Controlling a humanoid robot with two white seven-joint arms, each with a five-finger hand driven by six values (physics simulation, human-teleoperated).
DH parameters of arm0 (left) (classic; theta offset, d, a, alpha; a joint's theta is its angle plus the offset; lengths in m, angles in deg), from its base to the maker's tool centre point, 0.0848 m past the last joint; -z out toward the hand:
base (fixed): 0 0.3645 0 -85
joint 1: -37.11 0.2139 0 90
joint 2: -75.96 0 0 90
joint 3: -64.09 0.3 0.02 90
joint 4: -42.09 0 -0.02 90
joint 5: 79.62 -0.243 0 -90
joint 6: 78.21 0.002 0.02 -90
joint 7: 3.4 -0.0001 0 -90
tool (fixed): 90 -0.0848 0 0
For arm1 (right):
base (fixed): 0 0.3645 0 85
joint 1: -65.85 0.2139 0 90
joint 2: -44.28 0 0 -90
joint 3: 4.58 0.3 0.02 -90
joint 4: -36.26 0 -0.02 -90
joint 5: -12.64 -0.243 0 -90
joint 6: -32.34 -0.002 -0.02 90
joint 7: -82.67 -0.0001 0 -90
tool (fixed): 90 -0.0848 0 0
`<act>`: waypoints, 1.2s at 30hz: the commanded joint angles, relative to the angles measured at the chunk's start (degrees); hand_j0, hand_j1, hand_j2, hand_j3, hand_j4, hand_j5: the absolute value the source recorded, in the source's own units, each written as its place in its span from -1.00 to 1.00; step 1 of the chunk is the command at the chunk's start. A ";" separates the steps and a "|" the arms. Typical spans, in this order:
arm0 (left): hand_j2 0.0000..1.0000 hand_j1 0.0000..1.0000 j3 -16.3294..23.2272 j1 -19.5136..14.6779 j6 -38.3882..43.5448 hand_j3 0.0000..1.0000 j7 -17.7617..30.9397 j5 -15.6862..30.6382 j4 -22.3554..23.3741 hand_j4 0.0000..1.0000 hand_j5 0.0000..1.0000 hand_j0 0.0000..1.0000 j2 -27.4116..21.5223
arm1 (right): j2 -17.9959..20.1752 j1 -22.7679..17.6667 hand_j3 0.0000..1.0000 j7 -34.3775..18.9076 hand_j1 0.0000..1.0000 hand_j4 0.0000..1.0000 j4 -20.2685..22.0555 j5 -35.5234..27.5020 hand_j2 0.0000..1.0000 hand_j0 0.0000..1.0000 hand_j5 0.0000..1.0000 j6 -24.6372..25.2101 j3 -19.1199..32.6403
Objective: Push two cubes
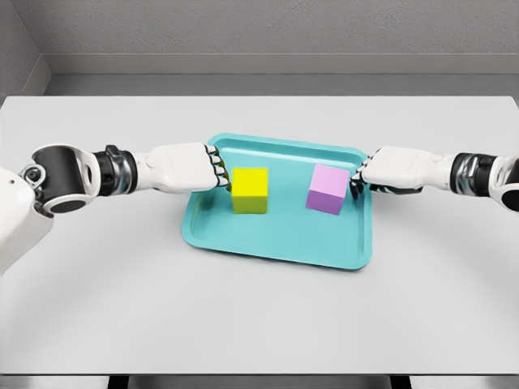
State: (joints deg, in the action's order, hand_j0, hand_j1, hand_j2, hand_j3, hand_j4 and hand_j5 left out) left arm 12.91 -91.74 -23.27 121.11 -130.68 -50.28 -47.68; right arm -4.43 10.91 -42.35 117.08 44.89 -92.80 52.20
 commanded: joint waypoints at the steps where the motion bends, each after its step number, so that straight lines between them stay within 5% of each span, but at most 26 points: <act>1: 0.61 0.61 -0.06 0.00 0.06 0.61 0.12 0.09 0.01 0.61 0.61 0.61 0.33 | -0.16 0.00 0.00 0.01 0.00 0.00 0.03 -0.26 0.00 0.00 0.00 0.14 -0.09; 22: 0.61 0.61 -0.06 -0.44 0.06 0.61 0.49 -0.53 0.01 0.61 0.61 0.61 3.14 | -2.10 0.44 0.00 0.01 0.00 0.00 -0.14 -0.17 0.00 0.00 0.00 0.14 -0.09; 36: 0.61 0.61 0.11 -0.35 0.06 0.61 0.49 -2.02 0.01 0.61 0.61 0.61 4.28 | -4.56 1.93 -0.01 0.01 -0.01 -0.01 -3.92 -0.08 -0.01 -0.01 -0.01 0.14 -0.44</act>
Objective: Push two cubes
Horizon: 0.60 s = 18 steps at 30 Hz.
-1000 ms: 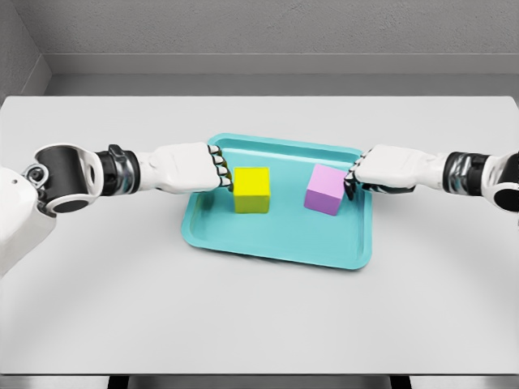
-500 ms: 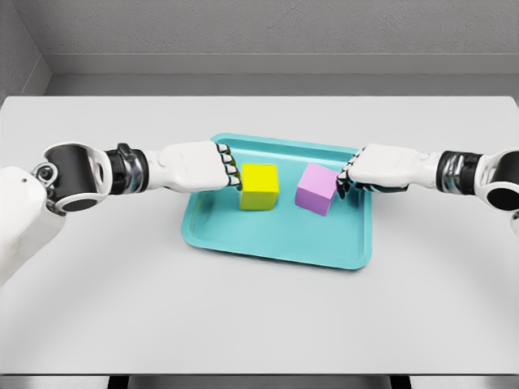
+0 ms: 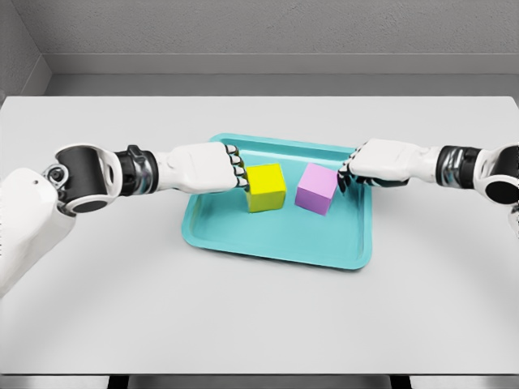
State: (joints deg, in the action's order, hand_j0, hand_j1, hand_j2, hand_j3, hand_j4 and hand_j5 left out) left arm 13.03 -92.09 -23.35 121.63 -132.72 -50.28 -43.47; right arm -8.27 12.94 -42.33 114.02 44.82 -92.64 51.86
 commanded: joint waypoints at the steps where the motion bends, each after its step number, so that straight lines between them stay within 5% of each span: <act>1: 0.61 0.61 0.00 0.00 0.14 0.61 -0.03 0.02 0.09 0.61 0.61 0.61 0.00 | -0.81 0.00 -0.01 0.00 -0.01 -0.01 -0.86 -0.01 -0.01 -0.01 -0.01 -0.02 -0.10; 18: 0.61 0.61 -0.62 -0.35 0.14 0.61 -0.03 0.28 3.52 0.61 0.61 0.61 -0.62 | -3.18 1.14 -0.02 0.00 -0.02 -0.02 -0.50 -0.10 -0.02 -0.02 -0.02 -0.02 -0.10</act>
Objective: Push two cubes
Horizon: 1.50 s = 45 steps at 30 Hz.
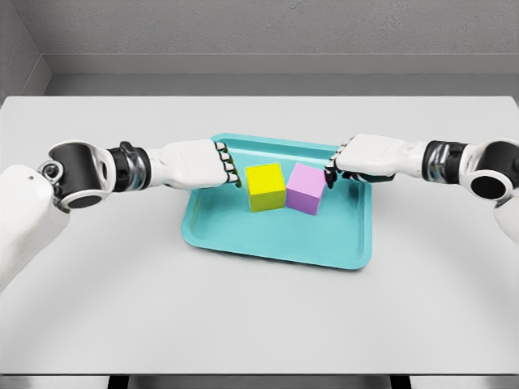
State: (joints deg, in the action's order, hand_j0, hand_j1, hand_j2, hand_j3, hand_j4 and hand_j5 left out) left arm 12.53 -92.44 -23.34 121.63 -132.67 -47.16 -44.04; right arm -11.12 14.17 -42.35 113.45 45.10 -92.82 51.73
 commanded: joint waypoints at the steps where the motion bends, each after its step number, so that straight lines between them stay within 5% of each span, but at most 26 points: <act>1: 0.61 0.61 -0.21 0.00 0.13 0.61 -0.03 0.23 0.39 0.61 0.61 0.61 -0.14 | -0.59 0.09 -0.02 0.02 -0.02 -0.02 0.06 -0.38 -0.02 -0.02 -0.02 0.16 0.03; 30: 0.61 0.61 -1.00 -0.79 0.13 0.61 -0.03 0.75 0.39 0.61 0.61 0.61 -1.90 | -0.85 0.18 -0.04 0.02 -0.04 -0.04 -2.14 0.24 -0.04 -0.04 -0.04 0.16 -1.73; 38: 0.61 0.61 -5.49 -0.61 0.13 0.61 -0.03 4.62 3.73 0.61 0.61 0.61 -7.09 | -2.52 1.23 -0.05 0.02 -0.05 -0.05 -3.37 0.59 -0.05 -0.05 -0.05 0.16 -1.73; 45: 0.61 0.61 -5.57 -0.70 0.13 0.61 -0.03 5.06 4.00 0.61 0.61 0.61 -7.35 | -3.32 1.49 -0.05 0.02 -0.05 -0.05 -3.02 0.68 -0.05 -0.05 -0.05 0.16 -2.17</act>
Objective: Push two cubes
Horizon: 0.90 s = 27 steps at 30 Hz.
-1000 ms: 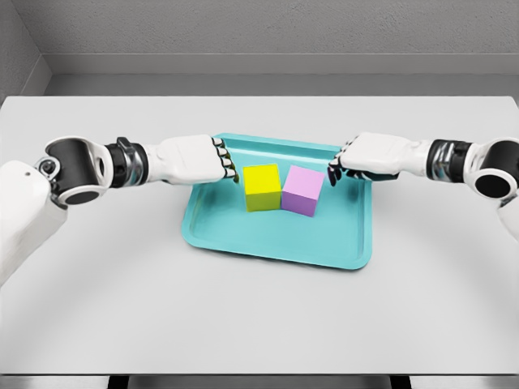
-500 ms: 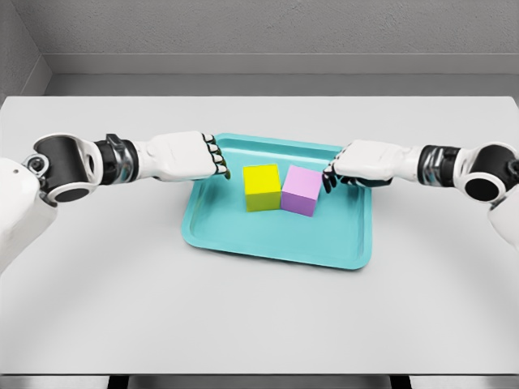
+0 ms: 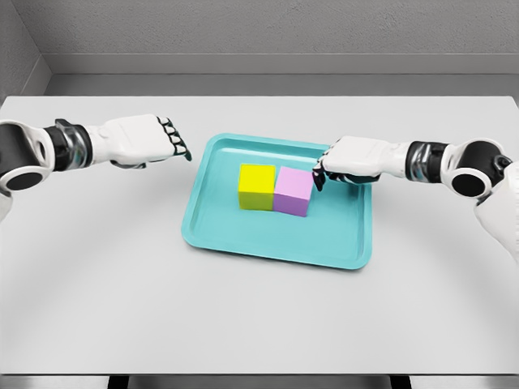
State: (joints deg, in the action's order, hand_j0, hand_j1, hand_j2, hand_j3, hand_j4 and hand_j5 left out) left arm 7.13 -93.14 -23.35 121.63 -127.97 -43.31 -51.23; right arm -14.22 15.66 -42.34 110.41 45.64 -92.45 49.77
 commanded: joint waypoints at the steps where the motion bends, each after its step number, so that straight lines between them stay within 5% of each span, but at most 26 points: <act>1: 0.61 0.61 -0.17 0.00 0.14 0.61 -0.03 0.36 0.15 0.61 0.61 0.61 -0.16 | -0.21 0.00 -0.05 0.00 -0.05 -0.05 0.12 0.14 -0.05 -0.05 -0.05 -0.21 -0.21; 27: 0.61 0.61 -0.78 0.09 0.14 0.61 -0.03 0.36 0.15 0.61 0.61 0.61 -0.16 | 0.23 0.35 -0.06 0.00 -0.06 -0.06 -2.43 0.14 -0.06 -0.06 -0.06 -0.21 -0.21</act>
State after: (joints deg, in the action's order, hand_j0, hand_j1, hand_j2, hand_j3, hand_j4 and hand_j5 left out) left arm 6.42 -93.06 -23.34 121.63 -127.77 -43.16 -51.30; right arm -14.00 15.92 -42.35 108.22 46.08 -92.82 49.49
